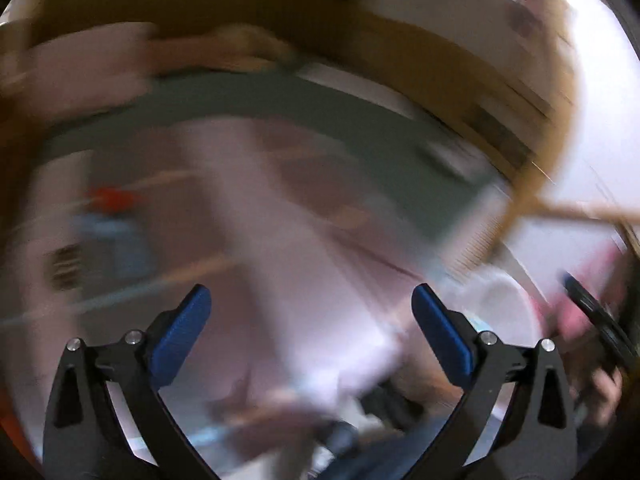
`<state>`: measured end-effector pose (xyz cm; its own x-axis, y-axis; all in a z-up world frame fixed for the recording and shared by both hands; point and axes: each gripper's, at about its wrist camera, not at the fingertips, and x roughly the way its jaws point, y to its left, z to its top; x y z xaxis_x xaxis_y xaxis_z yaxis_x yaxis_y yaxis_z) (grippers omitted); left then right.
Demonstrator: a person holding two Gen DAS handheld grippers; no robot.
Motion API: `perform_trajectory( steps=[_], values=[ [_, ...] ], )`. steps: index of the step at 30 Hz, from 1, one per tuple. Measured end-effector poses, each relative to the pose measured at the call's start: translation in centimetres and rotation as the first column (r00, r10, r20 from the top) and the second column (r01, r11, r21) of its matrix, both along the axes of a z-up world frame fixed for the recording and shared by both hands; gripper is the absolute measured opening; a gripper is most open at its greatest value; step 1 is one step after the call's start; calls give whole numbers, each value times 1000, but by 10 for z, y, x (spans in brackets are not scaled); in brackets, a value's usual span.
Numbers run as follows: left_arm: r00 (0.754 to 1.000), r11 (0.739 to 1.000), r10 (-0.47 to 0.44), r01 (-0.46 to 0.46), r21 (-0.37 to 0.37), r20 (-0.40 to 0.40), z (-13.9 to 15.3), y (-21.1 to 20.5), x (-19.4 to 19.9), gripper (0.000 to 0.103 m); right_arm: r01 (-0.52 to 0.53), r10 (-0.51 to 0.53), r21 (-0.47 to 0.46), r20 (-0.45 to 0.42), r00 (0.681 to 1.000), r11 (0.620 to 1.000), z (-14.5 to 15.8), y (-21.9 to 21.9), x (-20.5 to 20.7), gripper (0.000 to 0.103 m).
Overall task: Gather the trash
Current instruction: 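Bring both tools back over the red cloth and blue cloth on the bed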
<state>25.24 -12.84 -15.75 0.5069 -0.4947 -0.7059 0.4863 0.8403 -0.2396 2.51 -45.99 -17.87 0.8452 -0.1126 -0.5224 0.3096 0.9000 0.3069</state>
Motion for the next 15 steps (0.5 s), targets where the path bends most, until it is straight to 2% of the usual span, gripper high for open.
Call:
perform_trajectory(
  steps=[1,3,5,8,10,11,12,13,15],
  values=[
    [997,997,74,-74,-2,7,0,23,10,100,-43,43,4,9,999,999,4,15,15,87],
    [969,969,247,-247,-13,11,-7,78,27,100,-167,167,6,29,986,986,16,60,55,87],
    [937,937,348,-348,6,22,-17,113,36,100,-282,283,-23,51,958,959,24,107,93,87],
    [884,881,468,-467,71,8,-43,164,50,100,-387,394,-94,79,916,917,21,168,143,88],
    [869,869,494,-491,64,-32,-51,176,60,100,-390,403,-134,82,912,911,4,192,164,88],
    [866,866,499,-497,50,-35,-49,185,62,100,-386,397,-160,48,916,909,-15,206,177,88],
    [860,860,509,-507,50,-29,-50,185,62,100,-403,400,-156,-52,915,902,-30,215,188,88],
    [857,856,515,-513,58,-27,-52,185,62,100,-425,412,-134,-114,904,895,-35,220,195,88],
    [866,866,499,-497,60,-25,-52,178,60,100,-452,447,-67,-73,891,890,-37,221,195,88]
  ],
)
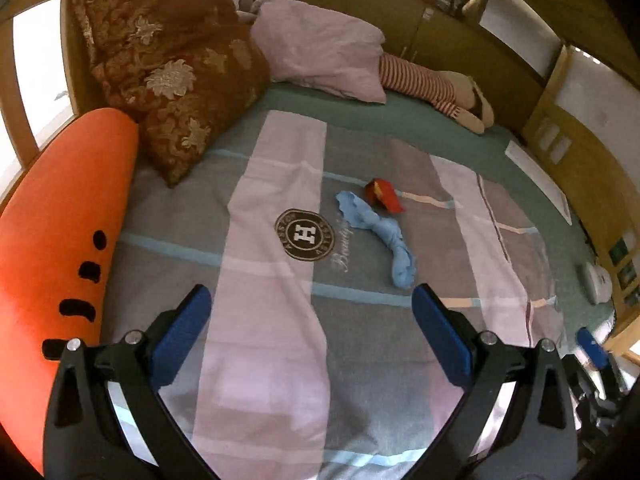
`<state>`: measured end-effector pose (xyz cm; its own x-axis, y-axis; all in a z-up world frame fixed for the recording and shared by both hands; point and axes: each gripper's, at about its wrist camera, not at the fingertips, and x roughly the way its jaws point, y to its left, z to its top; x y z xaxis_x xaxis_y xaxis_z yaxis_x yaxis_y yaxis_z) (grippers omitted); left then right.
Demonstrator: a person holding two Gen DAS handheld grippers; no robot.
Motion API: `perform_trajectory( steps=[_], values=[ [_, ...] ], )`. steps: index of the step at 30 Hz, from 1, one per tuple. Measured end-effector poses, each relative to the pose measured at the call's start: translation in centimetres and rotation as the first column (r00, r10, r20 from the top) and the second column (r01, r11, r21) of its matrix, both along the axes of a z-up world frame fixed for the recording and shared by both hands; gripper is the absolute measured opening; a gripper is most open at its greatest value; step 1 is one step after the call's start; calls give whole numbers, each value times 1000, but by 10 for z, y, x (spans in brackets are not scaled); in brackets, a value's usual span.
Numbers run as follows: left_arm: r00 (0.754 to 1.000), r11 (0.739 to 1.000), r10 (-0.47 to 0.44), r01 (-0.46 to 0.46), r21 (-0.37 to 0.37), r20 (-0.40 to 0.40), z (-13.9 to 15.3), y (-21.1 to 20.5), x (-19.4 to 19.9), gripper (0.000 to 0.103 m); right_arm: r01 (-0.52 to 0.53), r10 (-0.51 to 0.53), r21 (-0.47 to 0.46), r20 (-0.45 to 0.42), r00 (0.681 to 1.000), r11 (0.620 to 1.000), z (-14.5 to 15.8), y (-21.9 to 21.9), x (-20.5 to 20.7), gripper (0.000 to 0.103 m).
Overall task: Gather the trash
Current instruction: 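Bring both tools back over the red cloth and blue cloth on the bed, then grasp the red cloth with the left gripper while the right grasps the knotted blue cloth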
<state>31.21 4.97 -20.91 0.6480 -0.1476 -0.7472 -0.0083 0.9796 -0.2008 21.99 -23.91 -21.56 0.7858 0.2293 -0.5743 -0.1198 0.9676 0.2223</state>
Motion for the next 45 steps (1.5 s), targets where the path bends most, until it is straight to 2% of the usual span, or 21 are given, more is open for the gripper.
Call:
perform_trajectory(
  steps=[3,5,7,8,10,14,18,20,22,23,26,29,30,33,35,37,42,43,45],
  values=[
    [999,999,-27,26,21,21,9,0,-9,100,-26,25,-59,-14,1000,998,-2,11,10,88],
    [998,999,-35,35,9,45,16,-1,-15,100,-60,56,-99,-38,998,993,-9,21,26,88],
    [996,999,-41,41,3,76,24,-4,-17,100,-91,83,-101,-86,993,991,-22,34,54,88],
    [996,999,-40,39,17,81,26,-6,-16,100,-102,90,-86,-137,986,991,-35,38,79,88],
    [996,999,-28,24,48,86,28,-7,-12,100,-108,95,-60,-180,979,992,-51,46,108,88],
    [997,999,-8,6,35,77,25,-1,-9,100,-93,68,-118,-204,977,989,-88,62,171,86],
    [999,999,11,-13,43,49,14,4,-2,100,-71,40,-96,-292,956,993,-125,73,220,76],
    [999,998,12,-14,58,36,9,5,3,100,-81,52,-79,-321,946,994,-136,77,232,59],
    [1000,997,20,-21,77,20,3,6,9,100,-113,59,-159,-311,949,981,-136,86,230,16],
    [1000,997,24,-25,75,13,0,7,11,100,-131,74,-165,-316,946,977,-132,86,228,4],
    [1000,998,20,-21,63,10,-8,-2,28,100,-116,87,-77,-306,948,990,-104,63,212,4],
    [998,991,-66,66,113,-9,-22,-30,57,100,-72,71,6,-265,962,997,-58,13,181,4],
    [998,989,-64,66,135,-22,-28,-39,69,100,-57,61,24,-252,966,998,-48,1,172,4],
    [995,992,-87,92,83,-54,-42,-62,107,100,41,-20,105,-194,981,994,-17,-56,135,4],
    [992,993,-96,100,57,-77,-52,-75,130,100,110,-86,158,-155,984,981,-5,-92,108,4],
    [992,994,-77,83,65,-97,-68,-89,158,100,137,-115,170,-137,984,976,-2,-107,96,4],
    [979,999,-39,43,13,-200,-111,-109,220,99,122,-95,170,-155,983,978,-11,-111,100,4],
    [977,1000,-25,27,7,-212,-117,-109,229,96,115,-87,173,-160,983,978,-12,-108,103,4],
    [969,1000,-13,8,-23,-247,-130,-109,247,63,90,-63,165,-164,984,982,-13,-101,106,4]
  ],
)
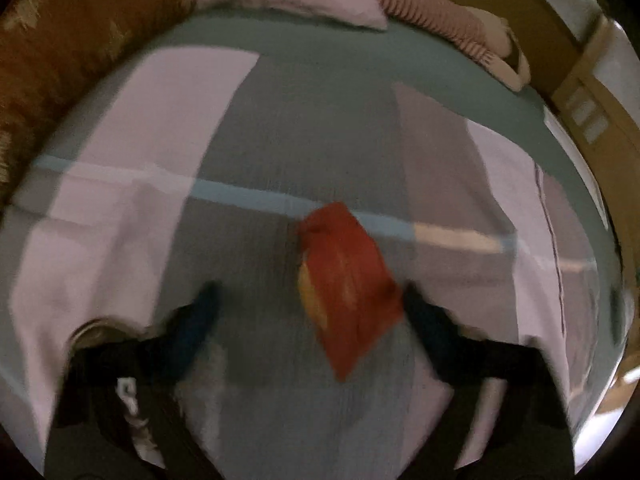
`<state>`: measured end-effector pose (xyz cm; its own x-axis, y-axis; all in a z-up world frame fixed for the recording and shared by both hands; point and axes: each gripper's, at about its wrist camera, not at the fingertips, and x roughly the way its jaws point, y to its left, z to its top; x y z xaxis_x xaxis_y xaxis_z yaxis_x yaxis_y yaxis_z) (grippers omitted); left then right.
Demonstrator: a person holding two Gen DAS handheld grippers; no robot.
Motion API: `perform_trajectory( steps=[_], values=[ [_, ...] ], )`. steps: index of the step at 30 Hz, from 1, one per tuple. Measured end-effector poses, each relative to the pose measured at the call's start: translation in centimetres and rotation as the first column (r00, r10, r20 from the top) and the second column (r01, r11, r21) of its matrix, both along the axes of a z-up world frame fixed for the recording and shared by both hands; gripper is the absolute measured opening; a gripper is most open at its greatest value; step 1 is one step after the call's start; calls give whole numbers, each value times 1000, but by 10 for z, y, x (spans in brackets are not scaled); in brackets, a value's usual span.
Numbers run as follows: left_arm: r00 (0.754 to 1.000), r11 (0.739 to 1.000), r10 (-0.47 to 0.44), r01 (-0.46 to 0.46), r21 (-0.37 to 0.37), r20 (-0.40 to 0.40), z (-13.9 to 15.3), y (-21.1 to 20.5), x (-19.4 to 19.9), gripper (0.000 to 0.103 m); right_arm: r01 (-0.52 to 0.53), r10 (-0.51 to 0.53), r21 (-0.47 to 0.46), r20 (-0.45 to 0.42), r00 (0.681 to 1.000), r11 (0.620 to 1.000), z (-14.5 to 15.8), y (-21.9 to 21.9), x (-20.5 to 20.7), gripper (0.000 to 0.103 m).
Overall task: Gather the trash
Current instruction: 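Grasp the red cloth with the left gripper while the right grasps the knotted blue cloth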
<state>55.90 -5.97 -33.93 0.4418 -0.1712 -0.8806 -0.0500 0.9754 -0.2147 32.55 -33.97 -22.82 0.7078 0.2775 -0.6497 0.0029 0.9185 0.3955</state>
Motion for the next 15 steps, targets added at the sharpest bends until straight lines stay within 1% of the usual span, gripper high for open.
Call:
perform_trajectory(
  steps=[1,2,3,5,6,8,11,12,13,15],
  values=[
    [1000,1000,-1,1,8,16,0,0,1,59,-10,10,-8,0,1000,1000,-1,4,2,4],
    [999,1000,-17,16,13,48,4,-2,-1,18,-23,23,-14,-2,1000,1000,-2,8,5,4],
    [997,998,-59,58,24,50,7,-6,-4,17,-37,37,-16,-7,999,999,-3,12,7,4],
    [992,991,-117,113,72,55,16,-10,-21,17,-56,56,-21,-10,998,998,-5,15,8,4],
    [983,982,-155,143,124,98,32,-11,-41,17,-59,58,-23,-9,998,998,-5,17,8,4],
    [964,969,-209,182,166,165,59,-8,-77,17,-67,66,-36,-12,998,997,-6,21,7,4],
    [940,958,-253,210,197,230,97,3,-133,17,-75,75,-56,-6,997,996,-3,31,0,4],
    [930,952,-266,210,224,256,112,8,-162,17,-76,76,-60,-3,997,995,-1,34,-2,4],
    [924,948,-274,214,234,266,122,11,-175,17,-77,77,-62,2,997,995,1,36,-6,4],
    [913,949,-278,213,233,297,142,20,-215,18,-87,89,-67,20,996,994,6,46,-19,4]
  ],
)
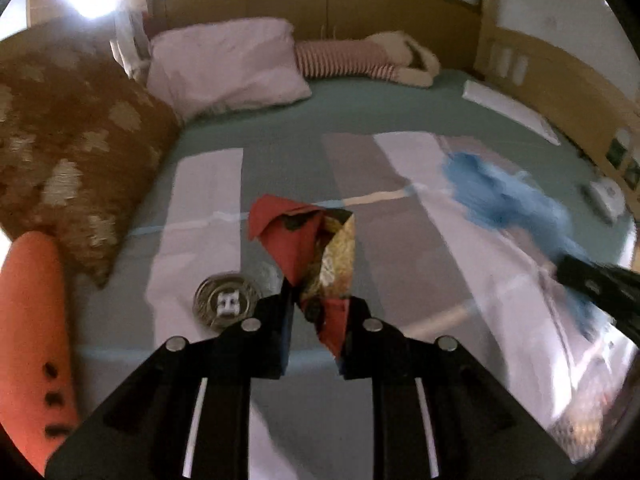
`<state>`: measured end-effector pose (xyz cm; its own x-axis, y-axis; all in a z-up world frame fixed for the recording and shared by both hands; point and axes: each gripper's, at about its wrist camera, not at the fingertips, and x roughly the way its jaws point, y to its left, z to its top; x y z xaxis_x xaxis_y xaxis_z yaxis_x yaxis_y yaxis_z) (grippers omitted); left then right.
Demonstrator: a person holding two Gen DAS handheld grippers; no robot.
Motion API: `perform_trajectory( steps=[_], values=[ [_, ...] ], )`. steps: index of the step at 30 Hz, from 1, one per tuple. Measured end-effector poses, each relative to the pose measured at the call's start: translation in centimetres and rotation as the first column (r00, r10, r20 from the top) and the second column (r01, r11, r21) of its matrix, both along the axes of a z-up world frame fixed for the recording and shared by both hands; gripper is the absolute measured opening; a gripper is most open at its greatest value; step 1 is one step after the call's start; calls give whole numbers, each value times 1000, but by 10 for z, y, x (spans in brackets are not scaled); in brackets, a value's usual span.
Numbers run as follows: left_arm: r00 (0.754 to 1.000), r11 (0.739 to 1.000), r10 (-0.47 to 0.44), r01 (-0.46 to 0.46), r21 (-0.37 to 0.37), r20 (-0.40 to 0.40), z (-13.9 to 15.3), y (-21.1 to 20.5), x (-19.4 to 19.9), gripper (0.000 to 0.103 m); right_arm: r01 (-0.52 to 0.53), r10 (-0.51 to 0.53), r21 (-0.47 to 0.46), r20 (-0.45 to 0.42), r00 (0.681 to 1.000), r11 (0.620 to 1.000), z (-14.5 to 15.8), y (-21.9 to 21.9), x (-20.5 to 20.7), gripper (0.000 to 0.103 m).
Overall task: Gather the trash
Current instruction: 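Grasp the red cloth with the left gripper while the right grasps the knotted blue cloth, then carry the red cloth and blue cloth over the white bin and open both grippers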
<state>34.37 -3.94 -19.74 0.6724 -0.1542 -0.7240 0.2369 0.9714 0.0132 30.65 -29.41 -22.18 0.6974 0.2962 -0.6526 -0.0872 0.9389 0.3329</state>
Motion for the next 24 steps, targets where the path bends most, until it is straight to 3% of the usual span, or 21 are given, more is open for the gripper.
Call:
perform_trajectory(
  steps=[4,9,14,24],
  values=[
    [1000,1000,14,-14,-26,24,18,9,-50,18,-21,21,-18,35,999,1000,8,18,-35,4],
    [1000,997,26,-25,-70,12,17,10,-92,19,-16,19,-47,68,998,999,4,30,-74,4],
    [1000,999,13,-14,-33,-18,-9,3,-99,19,-2,3,-43,34,999,999,-11,33,-80,4],
    [1000,1000,8,-8,-22,-22,-15,3,-95,19,6,-4,-52,44,999,999,-11,31,-81,4]
  ],
)
